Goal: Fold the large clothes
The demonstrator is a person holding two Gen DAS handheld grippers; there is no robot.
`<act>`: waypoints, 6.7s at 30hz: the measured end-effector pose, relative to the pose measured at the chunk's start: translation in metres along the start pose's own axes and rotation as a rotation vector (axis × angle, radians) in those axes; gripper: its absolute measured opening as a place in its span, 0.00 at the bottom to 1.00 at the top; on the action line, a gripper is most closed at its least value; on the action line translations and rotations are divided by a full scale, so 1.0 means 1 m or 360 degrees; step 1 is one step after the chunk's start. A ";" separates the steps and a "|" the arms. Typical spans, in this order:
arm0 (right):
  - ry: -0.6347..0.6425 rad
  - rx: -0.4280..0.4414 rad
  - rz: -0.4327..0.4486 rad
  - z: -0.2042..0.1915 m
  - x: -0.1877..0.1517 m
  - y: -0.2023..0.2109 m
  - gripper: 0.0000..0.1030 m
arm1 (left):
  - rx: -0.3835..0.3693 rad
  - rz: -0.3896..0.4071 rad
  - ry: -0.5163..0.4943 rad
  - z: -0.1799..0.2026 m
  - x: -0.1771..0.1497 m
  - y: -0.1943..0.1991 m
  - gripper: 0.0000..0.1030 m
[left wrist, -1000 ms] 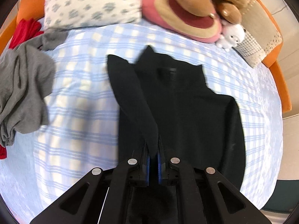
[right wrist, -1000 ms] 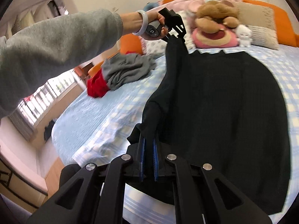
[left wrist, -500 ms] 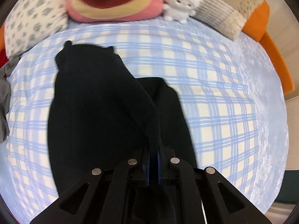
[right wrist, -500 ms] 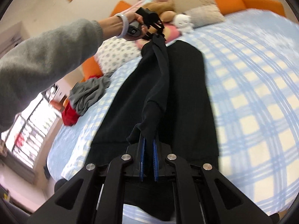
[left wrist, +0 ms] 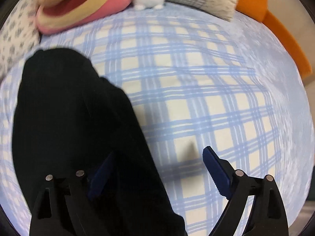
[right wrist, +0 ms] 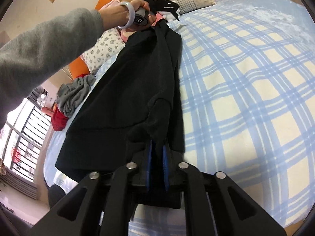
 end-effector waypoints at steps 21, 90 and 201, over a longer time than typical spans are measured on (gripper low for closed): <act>0.0495 -0.0096 0.0176 -0.036 0.103 0.015 0.25 | -0.0587 0.0250 -0.0505 -0.066 -0.183 0.167 0.89; 0.1262 0.0371 -0.0558 0.008 0.044 -0.015 0.63 | -0.1015 -0.0383 -0.0954 -0.090 -0.406 0.139 0.92; -0.0327 0.0432 -0.0743 -0.054 0.296 -0.229 0.21 | -0.1432 -0.0008 0.0679 -0.143 -0.120 0.043 0.25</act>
Point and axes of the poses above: each gripper's, at about its wrist camera, not at the fingertips, and y roughly against the way its jaws point, z to its right, x to its top, the point moved 7 cm from there along -y, roughly the way its jaws point, and after that the axes turned 10 degrees about -x, right-handed, at the moved point
